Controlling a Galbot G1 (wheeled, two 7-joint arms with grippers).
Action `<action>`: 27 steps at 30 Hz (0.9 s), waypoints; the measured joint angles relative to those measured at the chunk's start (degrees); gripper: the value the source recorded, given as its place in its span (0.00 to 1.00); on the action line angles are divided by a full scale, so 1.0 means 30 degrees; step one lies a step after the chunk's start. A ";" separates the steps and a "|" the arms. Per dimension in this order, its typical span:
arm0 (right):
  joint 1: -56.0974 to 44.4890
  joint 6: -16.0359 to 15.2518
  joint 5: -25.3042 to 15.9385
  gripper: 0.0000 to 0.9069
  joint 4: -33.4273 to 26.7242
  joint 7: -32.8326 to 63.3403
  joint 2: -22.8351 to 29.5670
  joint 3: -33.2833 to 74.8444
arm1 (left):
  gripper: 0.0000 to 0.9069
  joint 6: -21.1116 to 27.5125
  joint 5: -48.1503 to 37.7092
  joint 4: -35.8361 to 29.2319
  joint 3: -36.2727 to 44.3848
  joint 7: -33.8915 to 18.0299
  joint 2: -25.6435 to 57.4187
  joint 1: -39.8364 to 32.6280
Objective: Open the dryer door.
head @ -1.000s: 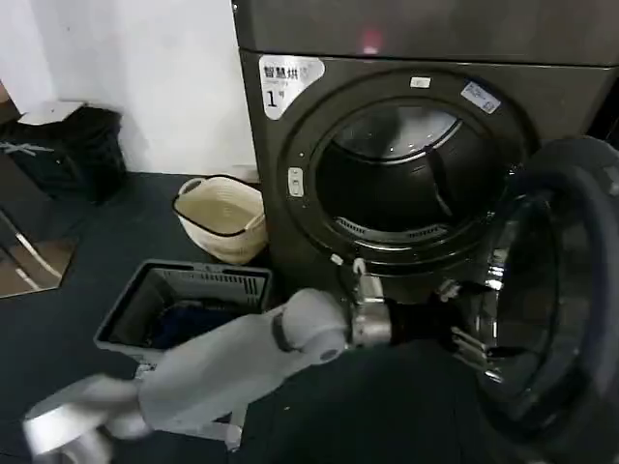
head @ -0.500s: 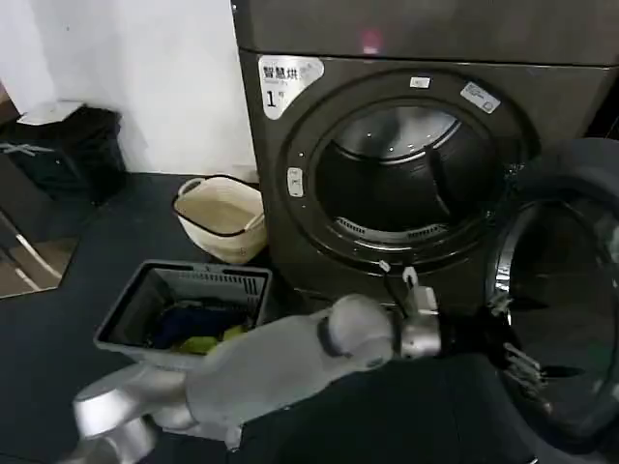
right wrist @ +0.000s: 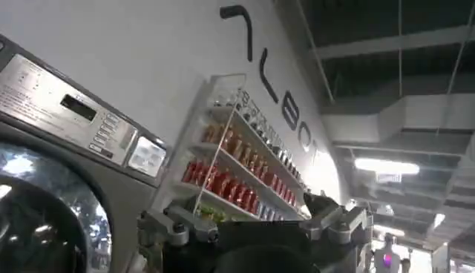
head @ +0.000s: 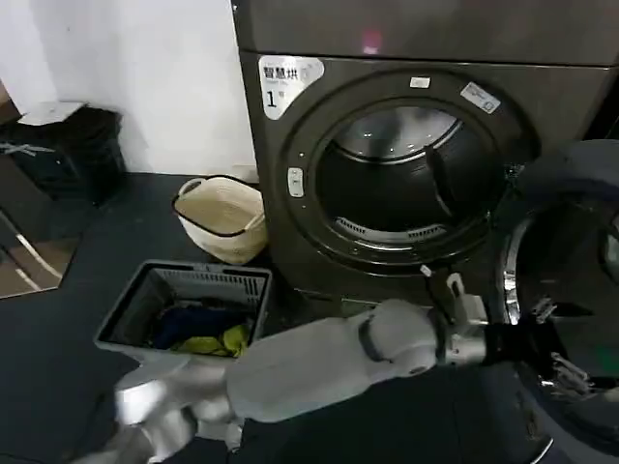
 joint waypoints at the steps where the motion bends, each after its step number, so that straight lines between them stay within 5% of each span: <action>1: 0.0063 -0.0067 0.0000 1.00 -0.0085 0.0065 -0.0031 0.0000 | 1.00 -0.0004 0.0043 0.0197 0.0019 -0.0064 -0.0152 -0.0015; 27: -0.0290 -0.0911 -0.0701 1.00 -0.1081 0.1447 -0.0119 0.1452 | 1.00 -0.1376 0.0739 0.4824 0.0351 -0.1244 -0.0834 -0.0535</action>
